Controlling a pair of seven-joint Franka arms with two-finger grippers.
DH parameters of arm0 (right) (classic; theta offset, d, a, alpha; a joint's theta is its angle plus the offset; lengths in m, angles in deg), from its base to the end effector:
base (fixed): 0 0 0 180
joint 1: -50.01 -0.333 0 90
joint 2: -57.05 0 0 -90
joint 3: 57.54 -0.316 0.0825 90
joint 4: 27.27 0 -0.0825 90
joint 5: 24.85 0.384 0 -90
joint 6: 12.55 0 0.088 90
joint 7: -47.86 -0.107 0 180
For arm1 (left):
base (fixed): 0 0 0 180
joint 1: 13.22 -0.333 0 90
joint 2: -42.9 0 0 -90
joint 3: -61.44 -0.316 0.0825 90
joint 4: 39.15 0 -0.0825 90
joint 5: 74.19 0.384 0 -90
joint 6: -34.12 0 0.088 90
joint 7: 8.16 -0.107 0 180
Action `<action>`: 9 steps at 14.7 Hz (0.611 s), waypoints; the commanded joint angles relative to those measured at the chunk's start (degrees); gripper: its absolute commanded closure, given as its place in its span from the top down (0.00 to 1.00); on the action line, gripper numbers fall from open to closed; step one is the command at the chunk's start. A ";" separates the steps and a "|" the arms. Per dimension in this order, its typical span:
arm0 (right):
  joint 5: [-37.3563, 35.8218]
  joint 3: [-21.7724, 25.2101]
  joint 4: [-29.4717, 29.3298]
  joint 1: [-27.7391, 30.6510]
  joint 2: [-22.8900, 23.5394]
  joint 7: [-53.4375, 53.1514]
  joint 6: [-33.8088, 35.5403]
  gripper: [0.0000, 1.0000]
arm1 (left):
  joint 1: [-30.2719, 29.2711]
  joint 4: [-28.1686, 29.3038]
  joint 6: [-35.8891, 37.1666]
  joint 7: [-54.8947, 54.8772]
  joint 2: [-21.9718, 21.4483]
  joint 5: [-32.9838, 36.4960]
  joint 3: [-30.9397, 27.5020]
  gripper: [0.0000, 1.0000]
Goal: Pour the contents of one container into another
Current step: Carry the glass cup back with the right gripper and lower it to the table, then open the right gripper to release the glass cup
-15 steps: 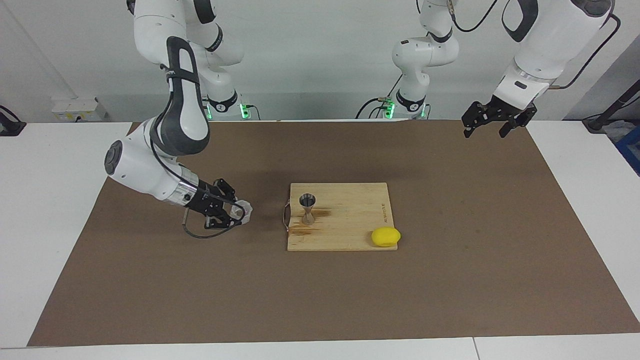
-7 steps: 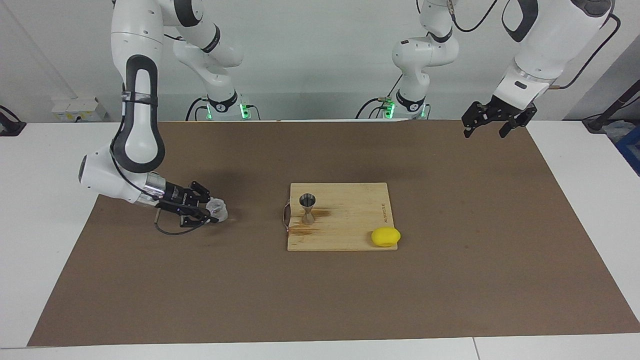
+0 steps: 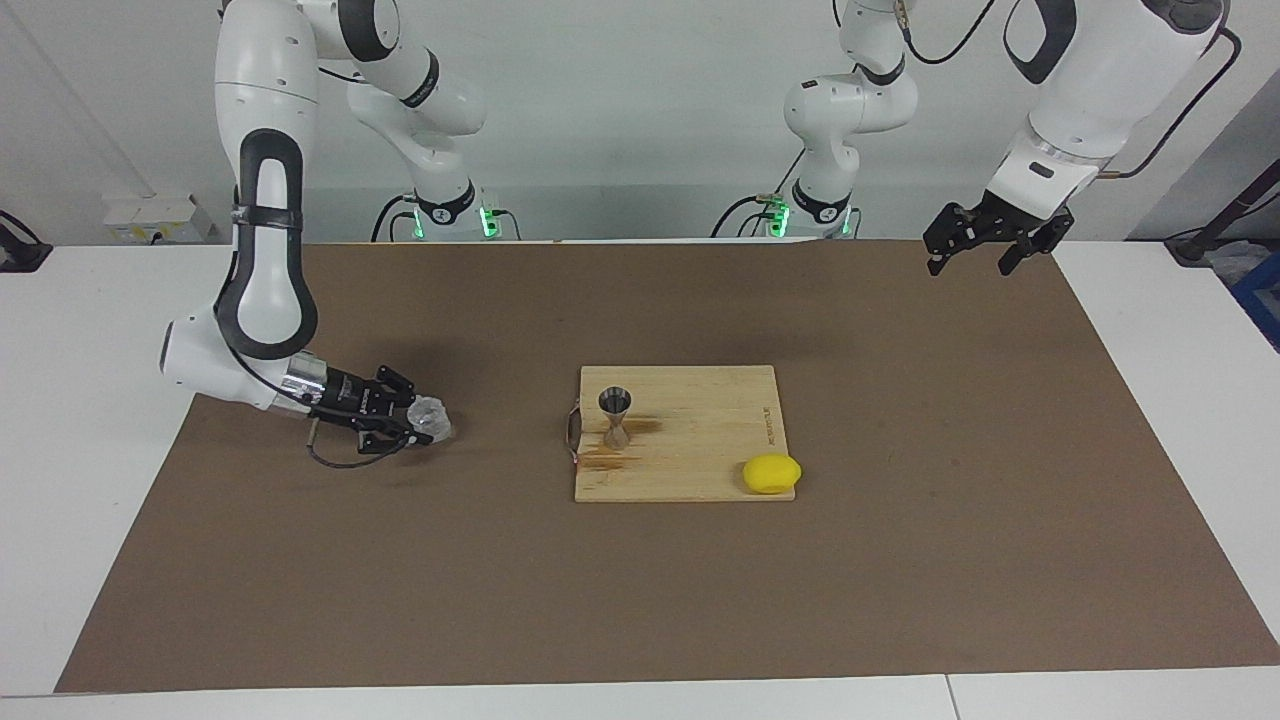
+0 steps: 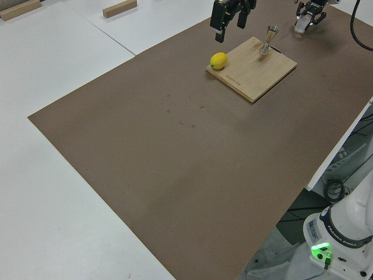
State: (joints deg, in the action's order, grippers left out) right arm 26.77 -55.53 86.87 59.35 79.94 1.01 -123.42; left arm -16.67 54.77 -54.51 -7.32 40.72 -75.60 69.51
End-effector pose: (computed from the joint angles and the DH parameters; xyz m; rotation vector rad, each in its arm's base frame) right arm 0.5712 -0.0593 0.2496 -1.7470 1.7203 0.8087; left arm 0.5368 -0.0475 0.6109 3.1221 -0.1025 -0.0867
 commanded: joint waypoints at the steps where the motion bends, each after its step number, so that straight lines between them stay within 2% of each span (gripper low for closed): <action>1: 1.82 -0.60 2.48 0.68 -1.27 1.93 -1.72 0.00 | -0.68 0.57 0.74 -0.84 -0.99 0.79 0.37 1.00; 3: 1.82 -0.60 3.45 0.68 -1.45 1.85 -3.56 0.00 | -0.68 0.57 0.74 -0.84 -0.99 0.79 0.37 1.00; 4: 1.82 -0.52 3.63 0.68 -1.45 1.85 -4.00 0.35 | -0.68 0.57 0.74 -0.84 -0.99 0.79 0.37 1.00; 5: 1.73 -0.52 3.63 0.68 -1.45 1.93 -4.01 0.64 | -0.68 0.57 0.74 -0.84 -0.99 0.79 0.37 1.00; 6: 1.47 -0.52 3.63 0.59 -1.62 1.93 -4.09 0.86 | -0.68 0.57 0.74 -0.84 -0.99 0.79 0.37 1.00; 8: 0.76 -0.43 3.63 0.50 -2.50 1.93 -4.18 0.98 | -0.68 0.57 0.74 -0.84 -0.99 0.79 0.37 1.00; 9: 0.67 -0.34 3.63 0.59 -3.11 1.93 -4.18 0.98 | -0.68 0.57 0.74 -0.84 -0.99 0.79 0.37 1.00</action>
State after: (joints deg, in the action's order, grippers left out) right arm 27.02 -55.53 88.62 59.36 79.44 1.18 -126.41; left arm -16.67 54.77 -54.51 -7.32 40.72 -75.60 69.51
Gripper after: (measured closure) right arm 0.132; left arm 0.000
